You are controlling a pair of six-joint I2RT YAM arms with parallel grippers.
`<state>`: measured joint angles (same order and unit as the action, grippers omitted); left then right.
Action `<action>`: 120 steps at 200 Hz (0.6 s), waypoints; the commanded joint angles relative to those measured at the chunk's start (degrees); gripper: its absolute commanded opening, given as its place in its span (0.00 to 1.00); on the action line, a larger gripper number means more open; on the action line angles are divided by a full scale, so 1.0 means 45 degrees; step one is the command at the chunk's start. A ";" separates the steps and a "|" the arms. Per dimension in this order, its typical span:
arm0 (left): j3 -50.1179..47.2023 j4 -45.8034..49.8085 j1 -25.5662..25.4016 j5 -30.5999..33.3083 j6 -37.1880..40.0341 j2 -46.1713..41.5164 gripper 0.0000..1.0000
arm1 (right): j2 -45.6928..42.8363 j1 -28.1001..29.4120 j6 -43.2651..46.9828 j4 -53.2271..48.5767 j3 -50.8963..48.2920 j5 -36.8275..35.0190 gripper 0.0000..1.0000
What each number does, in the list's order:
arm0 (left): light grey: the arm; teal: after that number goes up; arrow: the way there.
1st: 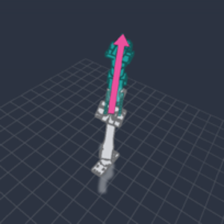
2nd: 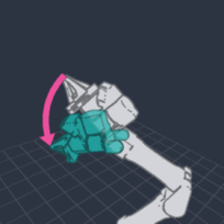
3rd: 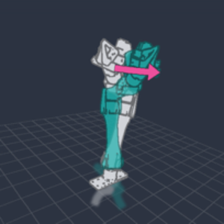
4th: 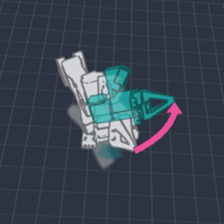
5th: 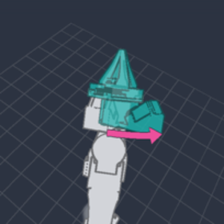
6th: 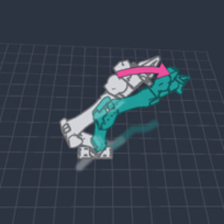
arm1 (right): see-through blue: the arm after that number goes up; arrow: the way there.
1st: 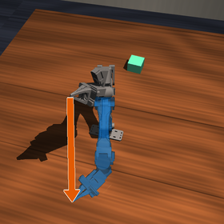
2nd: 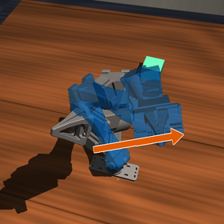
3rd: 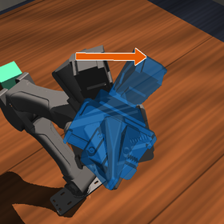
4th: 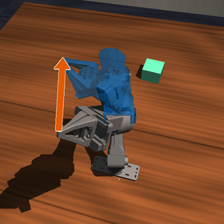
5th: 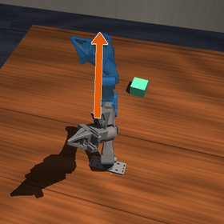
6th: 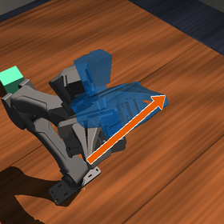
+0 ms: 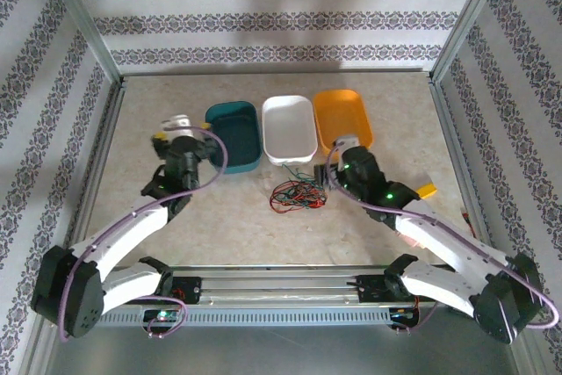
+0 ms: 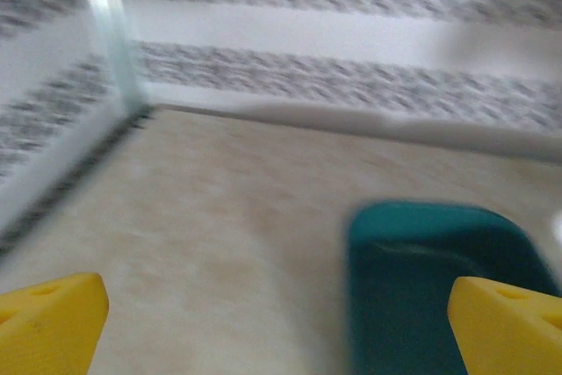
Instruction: Untangle the cables
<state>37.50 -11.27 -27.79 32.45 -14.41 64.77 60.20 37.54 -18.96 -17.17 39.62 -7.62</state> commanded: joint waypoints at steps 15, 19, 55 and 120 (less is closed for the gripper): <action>0.1485 0.2532 -0.2589 -0.2125 -0.2660 0.2275 0.99 | 0.0879 0.0664 -0.0942 -0.2759 0.0200 0.1549 0.46; 0.1681 0.2489 -0.2813 -0.2387 -0.2792 0.2610 0.99 | 0.0972 0.0652 -0.0943 -0.2731 0.0210 0.1623 0.45; 0.3283 0.2161 -0.4123 -0.3428 -0.3639 0.5065 0.99 | 0.2109 0.0462 -0.0478 -0.2726 0.0939 0.2062 0.29; 0.3152 0.1267 -0.4176 -0.4802 -0.4063 0.5548 0.99 | 0.3404 0.0184 -0.0169 -0.2350 0.1565 0.2064 0.27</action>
<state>51.27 -3.90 -46.41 13.21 -31.29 89.91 74.30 39.62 -20.80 -28.05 44.53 1.87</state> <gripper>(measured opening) 0.992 0.281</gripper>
